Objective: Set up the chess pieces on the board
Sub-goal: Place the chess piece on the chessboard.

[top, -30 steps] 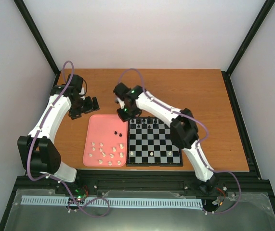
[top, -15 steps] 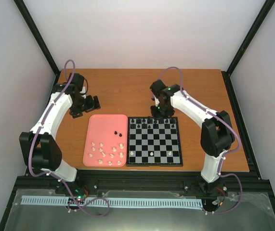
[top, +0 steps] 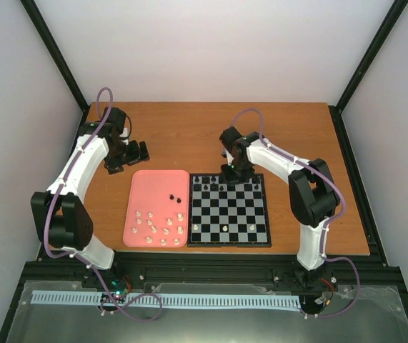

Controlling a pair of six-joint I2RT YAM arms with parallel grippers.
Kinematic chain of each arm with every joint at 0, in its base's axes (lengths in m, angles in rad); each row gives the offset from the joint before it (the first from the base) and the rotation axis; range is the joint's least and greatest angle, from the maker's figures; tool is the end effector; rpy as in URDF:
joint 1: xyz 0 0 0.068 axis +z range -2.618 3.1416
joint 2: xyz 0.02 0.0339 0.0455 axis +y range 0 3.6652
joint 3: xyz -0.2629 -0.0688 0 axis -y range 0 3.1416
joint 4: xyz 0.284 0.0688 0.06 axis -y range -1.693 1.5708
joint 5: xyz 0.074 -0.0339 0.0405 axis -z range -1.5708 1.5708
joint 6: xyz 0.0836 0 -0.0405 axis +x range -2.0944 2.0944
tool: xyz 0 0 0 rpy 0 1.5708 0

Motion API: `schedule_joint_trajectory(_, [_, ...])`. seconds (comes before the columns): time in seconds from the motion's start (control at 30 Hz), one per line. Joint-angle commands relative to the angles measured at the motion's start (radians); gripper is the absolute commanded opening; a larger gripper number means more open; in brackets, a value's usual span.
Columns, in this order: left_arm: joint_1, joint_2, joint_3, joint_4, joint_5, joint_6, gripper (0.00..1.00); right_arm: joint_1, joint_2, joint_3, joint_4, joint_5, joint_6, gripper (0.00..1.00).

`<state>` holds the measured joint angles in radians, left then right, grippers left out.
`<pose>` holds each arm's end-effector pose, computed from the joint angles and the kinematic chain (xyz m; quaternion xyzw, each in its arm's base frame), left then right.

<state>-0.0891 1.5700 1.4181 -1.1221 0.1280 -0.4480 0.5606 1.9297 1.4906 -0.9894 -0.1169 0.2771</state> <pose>0.3531 -0.0423 0.2427 -0.1669 0.9728 -0.1001 0.1255 0.3481 0.2301 0.1378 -0.1448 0.9852 0.0821 0.0411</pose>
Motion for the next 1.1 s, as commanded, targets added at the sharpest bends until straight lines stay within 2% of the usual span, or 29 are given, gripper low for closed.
schedule_joint_trajectory(0.0, [0.008, 0.007, 0.035, 0.002, 0.001, 0.010, 1.00, -0.005, 0.021, 0.011, 0.018, 0.002, -0.014, 0.03])
schedule_joint_trajectory(0.87, [0.009, 0.010, 0.012, 0.009, -0.004, 0.013, 1.00, -0.006, 0.070, -0.015, 0.021, 0.016, -0.018, 0.06])
schedule_joint_trajectory(0.97, [0.009, 0.007, 0.007, 0.010, -0.003, 0.012, 1.00, -0.005, 0.064, -0.024, 0.021, 0.015, -0.018, 0.10])
schedule_joint_trajectory(1.07, [0.008, 0.003, 0.007, 0.010, -0.002, 0.012, 1.00, -0.005, 0.049, -0.031, 0.023, 0.015, -0.017, 0.20])
